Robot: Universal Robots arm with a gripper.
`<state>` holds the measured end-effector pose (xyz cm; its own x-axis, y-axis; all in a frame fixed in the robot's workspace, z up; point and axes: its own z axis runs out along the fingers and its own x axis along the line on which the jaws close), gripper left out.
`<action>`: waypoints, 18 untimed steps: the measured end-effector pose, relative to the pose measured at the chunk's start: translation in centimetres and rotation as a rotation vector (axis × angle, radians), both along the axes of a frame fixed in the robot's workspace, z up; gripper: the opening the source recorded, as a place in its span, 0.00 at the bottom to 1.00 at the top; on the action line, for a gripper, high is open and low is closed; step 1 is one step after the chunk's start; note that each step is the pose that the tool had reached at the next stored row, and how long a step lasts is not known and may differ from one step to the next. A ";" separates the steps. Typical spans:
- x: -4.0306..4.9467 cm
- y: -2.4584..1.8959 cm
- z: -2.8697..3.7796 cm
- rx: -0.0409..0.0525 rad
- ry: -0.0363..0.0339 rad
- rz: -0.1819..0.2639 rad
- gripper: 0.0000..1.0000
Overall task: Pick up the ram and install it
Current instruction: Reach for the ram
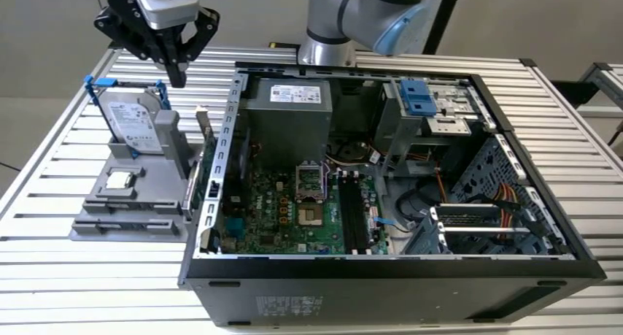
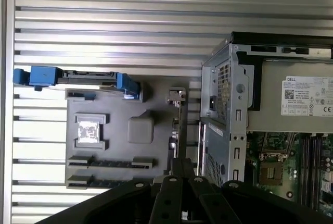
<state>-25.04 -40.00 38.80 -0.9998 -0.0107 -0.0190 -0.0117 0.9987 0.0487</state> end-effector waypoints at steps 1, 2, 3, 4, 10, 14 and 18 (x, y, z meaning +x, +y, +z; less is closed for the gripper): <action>-0.07 0.00 -0.01 0.0001 0.0000 0.001 0.00; -0.13 0.00 -0.02 0.0001 -0.0001 0.001 0.00; -0.20 0.00 -0.02 0.0000 0.0000 0.002 0.00; -0.26 0.00 -0.03 0.0000 0.0000 0.002 0.00; -0.65 0.00 -0.06 0.0000 0.0000 0.006 0.00; -0.90 0.00 -0.09 0.0000 0.0000 0.008 0.00; -1.16 0.00 -0.11 0.0000 0.0000 0.011 0.00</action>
<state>-26.20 -40.00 38.69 -0.9996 -0.0214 -0.0190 -0.0223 0.9986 0.0488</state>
